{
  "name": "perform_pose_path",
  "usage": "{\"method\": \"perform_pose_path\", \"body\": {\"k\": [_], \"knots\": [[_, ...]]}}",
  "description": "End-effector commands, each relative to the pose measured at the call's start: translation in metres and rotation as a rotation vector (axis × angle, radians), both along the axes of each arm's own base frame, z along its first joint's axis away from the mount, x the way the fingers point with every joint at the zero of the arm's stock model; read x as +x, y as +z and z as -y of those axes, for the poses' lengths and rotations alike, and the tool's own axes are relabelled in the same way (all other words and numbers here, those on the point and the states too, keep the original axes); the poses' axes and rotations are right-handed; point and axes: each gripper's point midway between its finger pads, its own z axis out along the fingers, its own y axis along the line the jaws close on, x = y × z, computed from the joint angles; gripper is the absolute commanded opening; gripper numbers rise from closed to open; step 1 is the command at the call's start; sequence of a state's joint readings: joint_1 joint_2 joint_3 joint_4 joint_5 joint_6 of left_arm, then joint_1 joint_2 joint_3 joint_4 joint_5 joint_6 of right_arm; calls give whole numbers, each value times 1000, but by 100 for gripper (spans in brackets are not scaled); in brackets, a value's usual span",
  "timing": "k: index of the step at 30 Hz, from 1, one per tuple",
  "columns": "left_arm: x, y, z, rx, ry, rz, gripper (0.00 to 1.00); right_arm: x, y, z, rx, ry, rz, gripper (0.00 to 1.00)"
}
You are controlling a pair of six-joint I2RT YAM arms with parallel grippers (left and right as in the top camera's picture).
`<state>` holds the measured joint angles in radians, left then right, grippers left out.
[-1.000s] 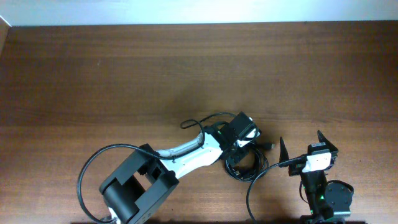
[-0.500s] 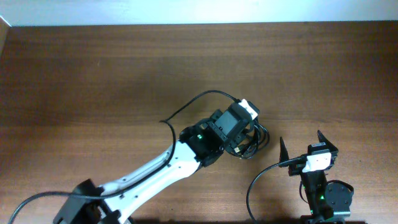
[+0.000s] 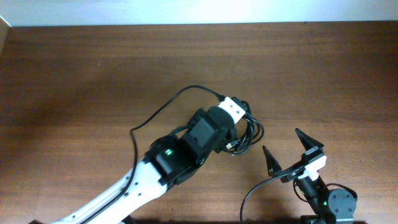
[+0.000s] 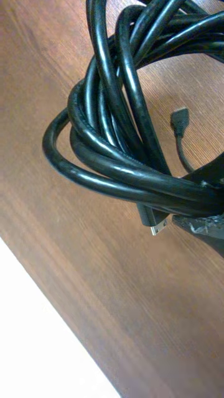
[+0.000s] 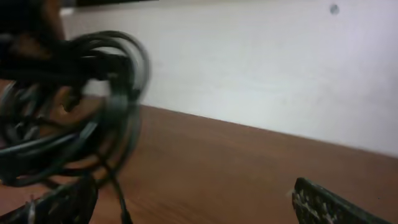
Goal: Untangle cables
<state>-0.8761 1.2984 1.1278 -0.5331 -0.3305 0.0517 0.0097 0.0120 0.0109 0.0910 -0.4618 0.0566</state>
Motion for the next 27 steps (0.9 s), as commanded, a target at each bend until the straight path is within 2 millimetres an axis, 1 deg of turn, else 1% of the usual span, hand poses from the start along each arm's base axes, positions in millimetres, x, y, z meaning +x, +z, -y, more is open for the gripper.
{"method": "perform_pose_path", "body": {"k": [1, 4, 5, 6, 7, 27], "knots": [[0, 32, -30, -48, 132, 72, 0, 8, 1, 21, 308, -101, -122, 99], [-5, 34, -37, -39, 134, 67, 0, 8, -4, 19, 325, -94, -153, 99], [-7, 33, -40, -35, 141, 59, 0, 9, -12, 19, 324, -99, -184, 99], [-8, 32, -46, -54, 187, 46, 0, 9, -26, 19, 320, -109, -242, 99], [-7, 32, -52, -49, 224, 52, 0, 9, -34, 19, 318, -115, -279, 99], [-7, 32, -54, -53, 238, 48, 0, 9, -34, 19, 318, -115, -279, 99]]}}
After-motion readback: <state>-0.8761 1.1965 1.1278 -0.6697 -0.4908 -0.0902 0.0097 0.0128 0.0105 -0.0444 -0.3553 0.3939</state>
